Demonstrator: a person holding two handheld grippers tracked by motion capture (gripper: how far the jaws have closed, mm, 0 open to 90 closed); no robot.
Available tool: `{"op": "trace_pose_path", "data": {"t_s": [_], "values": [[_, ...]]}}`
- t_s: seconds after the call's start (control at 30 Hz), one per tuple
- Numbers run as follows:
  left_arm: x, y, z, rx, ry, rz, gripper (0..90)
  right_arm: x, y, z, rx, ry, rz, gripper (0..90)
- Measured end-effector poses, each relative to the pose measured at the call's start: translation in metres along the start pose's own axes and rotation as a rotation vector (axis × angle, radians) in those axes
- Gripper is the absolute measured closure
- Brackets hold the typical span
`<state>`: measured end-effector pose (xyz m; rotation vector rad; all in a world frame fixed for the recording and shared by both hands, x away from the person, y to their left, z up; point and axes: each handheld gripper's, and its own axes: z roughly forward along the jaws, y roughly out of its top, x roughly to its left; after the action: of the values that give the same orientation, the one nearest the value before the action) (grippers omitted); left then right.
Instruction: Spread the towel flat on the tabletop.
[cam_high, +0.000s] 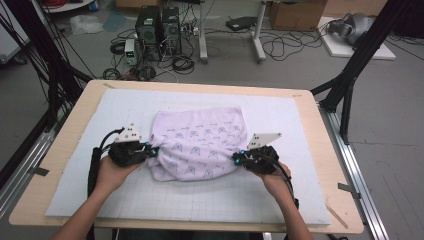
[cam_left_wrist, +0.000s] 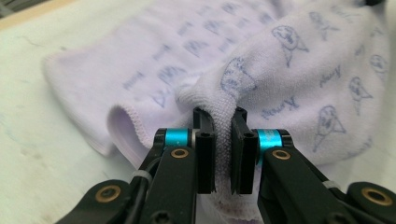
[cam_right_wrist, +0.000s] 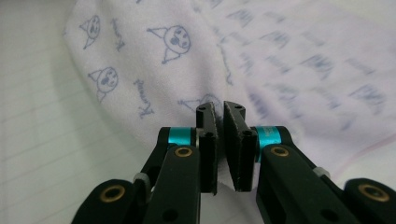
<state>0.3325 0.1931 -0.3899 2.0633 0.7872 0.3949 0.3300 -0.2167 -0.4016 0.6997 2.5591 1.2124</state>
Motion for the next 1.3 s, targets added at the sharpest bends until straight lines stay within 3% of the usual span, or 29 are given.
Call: {"op": "trace_pose_path", "data": {"t_s": [0.13, 0.17, 0.27, 0.3, 0.47, 0.5, 0.6, 0.63, 0.77, 0.87, 0.93, 1.07, 1.2, 1.23, 1.27, 1.3], "values": [[0.022, 0.011, 0.026, 0.045, 0.038, -0.058, 82.3, -0.024, 0.012, 0.006, 0.013, -0.021, 0.049, 84.1], [0.029, 0.011, 0.036, 0.066, 0.055, -0.071, 82.3, -0.034, 0.015, 0.015, 0.031, -0.025, 0.066, 84.0], [0.038, 0.006, 0.054, 0.113, 0.067, -0.091, 82.1, -0.041, 0.015, 0.026, 0.051, -0.033, 0.074, 83.9], [0.041, 0.004, 0.059, 0.12, 0.064, -0.104, 81.3, -0.046, 0.012, 0.036, 0.081, -0.026, 0.098, 83.6], [0.042, 0.005, 0.052, 0.109, 0.066, -0.092, 74.1, -0.049, 0.011, 0.039, 0.07, -0.037, 0.111, 79.5], [0.042, 0.006, 0.041, 0.081, 0.071, -0.111, 65.9, -0.049, 0.011, 0.032, 0.053, -0.056, 0.113, 73.3], [0.042, 0.007, 0.029, 0.051, 0.069, -0.11, 61.3, -0.048, 0.012, 0.024, 0.023, -0.055, 0.117, 70.8], [0.04, 0.008, 0.021, 0.039, 0.062, -0.105, 56.3, -0.044, 0.012, 0.014, 0.002, -0.063, 0.114, 66.5], [0.03, 0.005, 0.0, 0.023, 0.034, -0.061, 53.4, -0.035, 0.011, 0.001, -0.029, -0.066, 0.097, 62.7], [0.019, -0.002, -0.009, 0.017, 0.006, -0.034, 49.5, -0.025, 0.01, -0.008, -0.025, -0.056, 0.08, 59.4], [0.011, -0.008, -0.013, 0.007, -0.016, -0.017, 48.2, -0.015, 0.007, -0.015, -0.052, -0.065, 0.054, 58.8], [-0.003, -0.021, -0.007, 0.014, -0.061, -0.007, 45.2, -0.002, -0.001, -0.015, -0.065, -0.025, 0.051, 55.2], [-0.009, -0.026, 0.014, 0.067, -0.075, 0.004, 45.5, 0.008, -0.006, 0.003, -0.022, 0.021, 0.035, 49.9], [-0.009, -0.027, 0.022, 0.086, -0.074, 0.008, 53.4, 0.009, -0.006, 0.015, 0.016, 0.021, 0.021, 49.0], [-0.009, -0.027, 0.026, 0.101, -0.069, 0.015, 53.4, 0.009, -0.006, 0.015, 0.016, 0.021, 0.021, 49.0], [-0.009, -0.03, 0.037, 0.131, -0.066, 0.02, 66.1, 0.009, -0.006, 0.026, 0.03, 0.029, 0.02, 50.7]]}}
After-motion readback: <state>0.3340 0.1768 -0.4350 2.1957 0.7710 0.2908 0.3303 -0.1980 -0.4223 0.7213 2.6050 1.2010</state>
